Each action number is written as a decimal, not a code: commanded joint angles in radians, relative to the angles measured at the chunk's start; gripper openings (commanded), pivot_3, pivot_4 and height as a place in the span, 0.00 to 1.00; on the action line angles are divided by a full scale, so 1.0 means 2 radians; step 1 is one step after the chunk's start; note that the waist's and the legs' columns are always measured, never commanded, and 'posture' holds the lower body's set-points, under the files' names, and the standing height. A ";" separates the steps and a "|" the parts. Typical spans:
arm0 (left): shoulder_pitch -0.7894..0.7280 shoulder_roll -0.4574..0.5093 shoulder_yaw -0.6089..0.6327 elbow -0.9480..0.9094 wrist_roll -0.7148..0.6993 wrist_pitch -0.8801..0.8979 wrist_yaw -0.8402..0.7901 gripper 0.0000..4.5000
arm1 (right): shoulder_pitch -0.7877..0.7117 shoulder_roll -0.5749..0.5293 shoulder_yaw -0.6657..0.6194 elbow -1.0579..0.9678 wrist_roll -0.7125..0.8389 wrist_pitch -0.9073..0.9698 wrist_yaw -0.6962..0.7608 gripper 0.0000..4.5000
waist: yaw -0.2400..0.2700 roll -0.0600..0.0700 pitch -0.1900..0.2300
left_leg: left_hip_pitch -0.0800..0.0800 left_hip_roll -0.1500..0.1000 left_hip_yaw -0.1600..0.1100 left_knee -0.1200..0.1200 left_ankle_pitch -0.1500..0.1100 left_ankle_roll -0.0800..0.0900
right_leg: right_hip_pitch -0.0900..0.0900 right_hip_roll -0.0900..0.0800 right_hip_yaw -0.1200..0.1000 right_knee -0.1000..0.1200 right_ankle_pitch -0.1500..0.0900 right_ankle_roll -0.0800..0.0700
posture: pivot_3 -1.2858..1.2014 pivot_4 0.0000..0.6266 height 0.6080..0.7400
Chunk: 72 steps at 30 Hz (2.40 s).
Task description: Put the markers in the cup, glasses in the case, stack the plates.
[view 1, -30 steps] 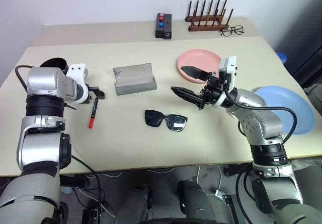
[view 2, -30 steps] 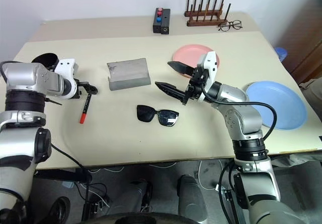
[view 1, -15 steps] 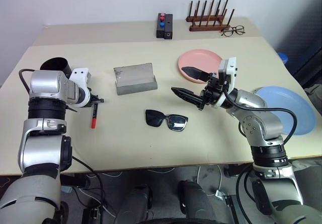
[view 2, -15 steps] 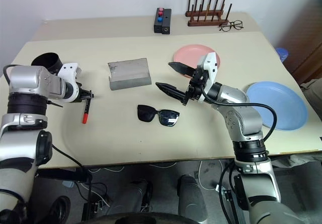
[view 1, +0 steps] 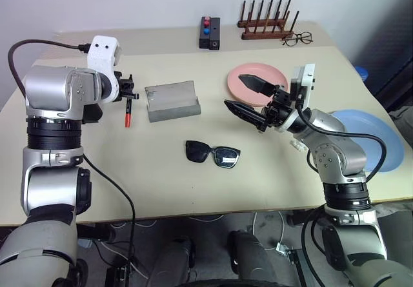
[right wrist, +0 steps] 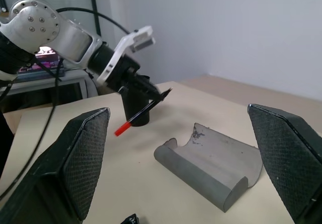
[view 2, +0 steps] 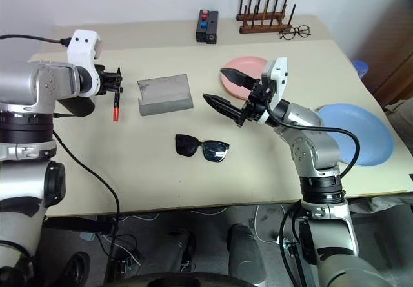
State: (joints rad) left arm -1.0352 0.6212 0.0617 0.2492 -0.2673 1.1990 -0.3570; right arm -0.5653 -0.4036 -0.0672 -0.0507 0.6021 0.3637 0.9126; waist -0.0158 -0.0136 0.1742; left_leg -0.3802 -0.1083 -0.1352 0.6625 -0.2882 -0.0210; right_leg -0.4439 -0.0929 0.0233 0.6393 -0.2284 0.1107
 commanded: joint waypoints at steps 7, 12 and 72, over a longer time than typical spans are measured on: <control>-0.042 0.031 0.087 0.122 0.036 -0.382 0.004 0.01 | 0.004 0.004 0.001 -0.015 -0.014 -0.033 0.000 1.00 | -0.001 0.000 0.000 | 0.000 0.000 0.000 0.000 0.000 0.000 | 0.000 -0.001 0.000 -0.001 0.000 0.000 | 0.52 0.24 1.00; -0.035 0.059 0.075 0.167 0.064 -0.481 -0.016 0.01 | 0.005 0.002 0.000 -0.013 -0.016 -0.035 0.001 1.00 | 0.002 0.000 0.000 | -0.001 0.000 0.000 0.000 0.000 0.000 | 0.000 0.000 0.000 -0.001 0.000 0.000 | 0.52 0.24 1.00; -0.064 -0.081 -0.082 0.468 0.100 -0.561 -0.362 0.99 | 0.040 -0.079 -0.016 0.007 -0.072 -0.054 0.020 1.00 | -0.001 0.000 0.000 | -0.002 0.000 0.000 0.002 0.000 0.001 | 0.000 0.000 -0.001 -0.001 0.000 0.001 | 0.52 0.24 1.00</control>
State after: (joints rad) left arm -1.1227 0.4614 -0.1143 1.1688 -0.0806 0.1115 -1.0867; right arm -0.4839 -0.5589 -0.0760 0.0191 0.4395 0.2562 0.9669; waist -0.0169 -0.0137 0.1741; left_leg -0.3846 -0.1089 -0.1349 0.6657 -0.2890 -0.0191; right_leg -0.4451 -0.0924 0.0215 0.6381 -0.2278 0.1119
